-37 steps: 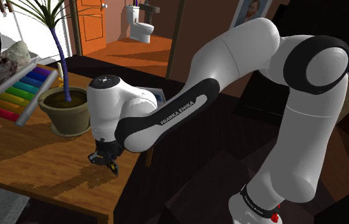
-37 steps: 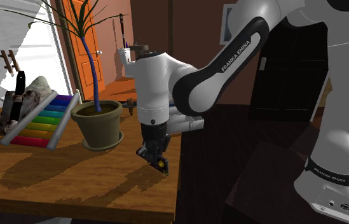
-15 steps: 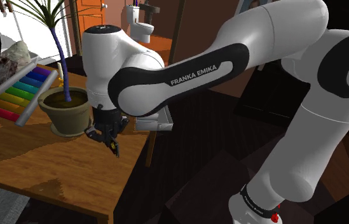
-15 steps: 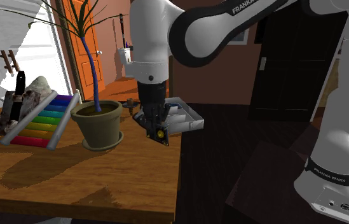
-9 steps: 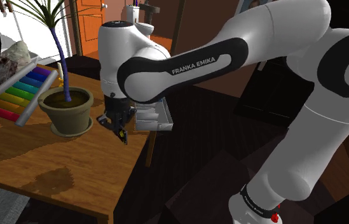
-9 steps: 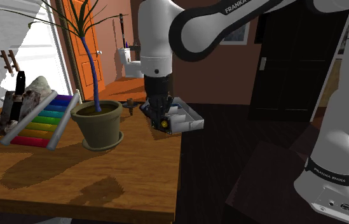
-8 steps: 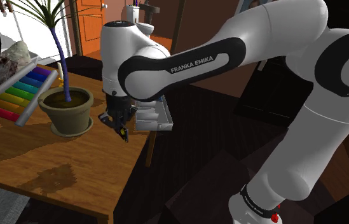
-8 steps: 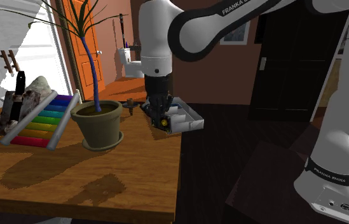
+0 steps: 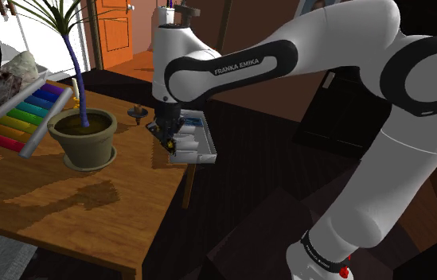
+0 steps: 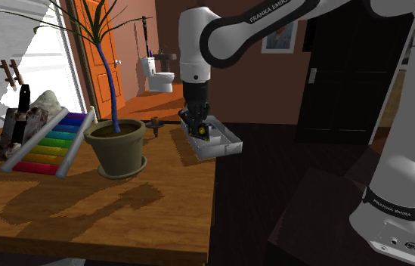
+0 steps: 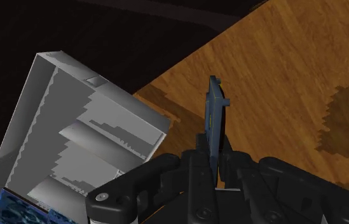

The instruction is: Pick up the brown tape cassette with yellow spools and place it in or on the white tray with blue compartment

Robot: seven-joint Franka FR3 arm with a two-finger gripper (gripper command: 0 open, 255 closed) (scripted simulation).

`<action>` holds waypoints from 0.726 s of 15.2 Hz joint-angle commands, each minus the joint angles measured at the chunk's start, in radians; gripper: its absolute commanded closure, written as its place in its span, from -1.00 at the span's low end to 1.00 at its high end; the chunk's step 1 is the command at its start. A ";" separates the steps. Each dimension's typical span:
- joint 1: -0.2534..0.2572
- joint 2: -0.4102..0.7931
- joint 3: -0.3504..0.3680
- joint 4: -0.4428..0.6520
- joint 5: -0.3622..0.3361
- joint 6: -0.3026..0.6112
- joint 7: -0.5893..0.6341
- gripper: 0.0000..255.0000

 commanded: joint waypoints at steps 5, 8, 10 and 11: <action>-0.071 0.055 -0.059 0.069 -0.013 -0.009 -0.129 1.00; -0.103 0.091 -0.084 0.116 -0.021 -0.019 -0.187 1.00; -0.123 0.119 -0.101 0.154 -0.027 -0.028 -0.225 1.00; -0.133 0.134 -0.109 0.174 -0.030 -0.033 -0.243 1.00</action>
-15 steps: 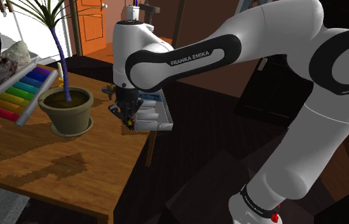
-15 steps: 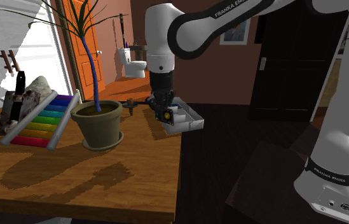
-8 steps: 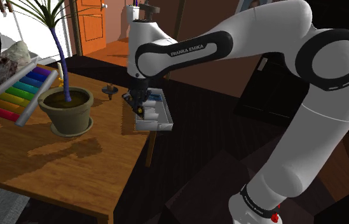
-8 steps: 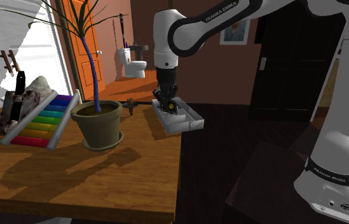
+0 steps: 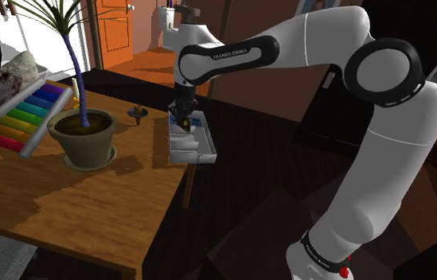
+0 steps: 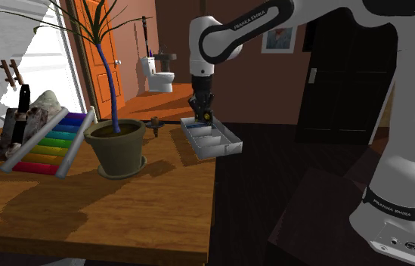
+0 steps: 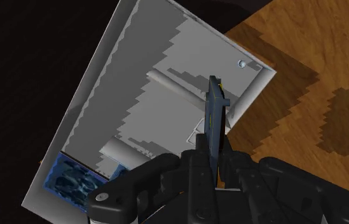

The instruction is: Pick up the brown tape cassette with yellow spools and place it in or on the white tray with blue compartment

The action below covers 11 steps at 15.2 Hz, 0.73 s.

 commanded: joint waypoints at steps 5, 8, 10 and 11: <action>-0.057 0.099 -0.046 0.137 -0.017 -0.035 -0.111 1.00; -0.081 0.164 -0.066 0.234 -0.026 -0.065 -0.163 1.00; -0.081 0.171 -0.068 0.216 -0.029 -0.041 -0.160 1.00; -0.081 0.175 -0.069 0.208 -0.031 -0.029 -0.159 1.00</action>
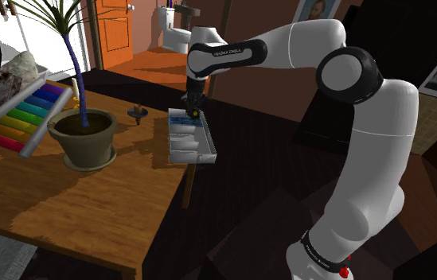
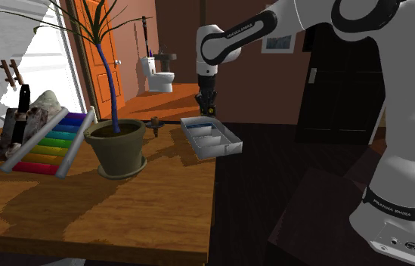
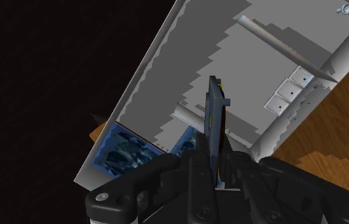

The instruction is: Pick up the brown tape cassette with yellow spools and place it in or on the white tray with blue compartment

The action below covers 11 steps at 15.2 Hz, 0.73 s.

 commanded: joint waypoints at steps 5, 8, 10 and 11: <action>0.000 0.029 -0.006 -0.040 -0.013 0.068 0.007 1.00; 0.001 0.044 -0.010 -0.059 -0.020 0.101 0.012 1.00; 0.003 0.057 -0.013 -0.073 -0.026 0.127 0.017 1.00; 0.003 0.057 -0.013 -0.073 -0.026 0.127 0.017 1.00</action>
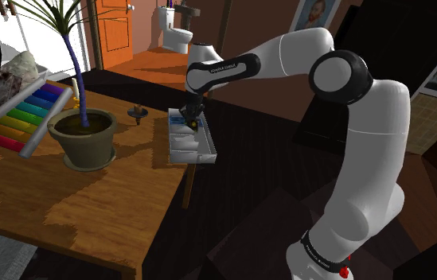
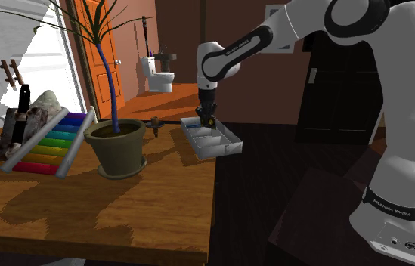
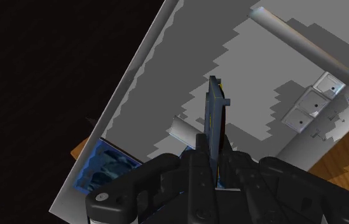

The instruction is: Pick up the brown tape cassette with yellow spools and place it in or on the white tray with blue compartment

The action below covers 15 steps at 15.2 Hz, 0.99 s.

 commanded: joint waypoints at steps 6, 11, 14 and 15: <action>0.002 0.005 -0.001 -0.001 -0.002 0.007 0.003 1.00; 0.001 0.005 -0.001 0.000 -0.002 0.006 0.002 -1.00; 0.000 -0.010 0.003 0.010 0.004 -0.019 -0.001 -1.00; -0.001 -0.025 0.006 0.022 0.010 -0.046 -0.005 -1.00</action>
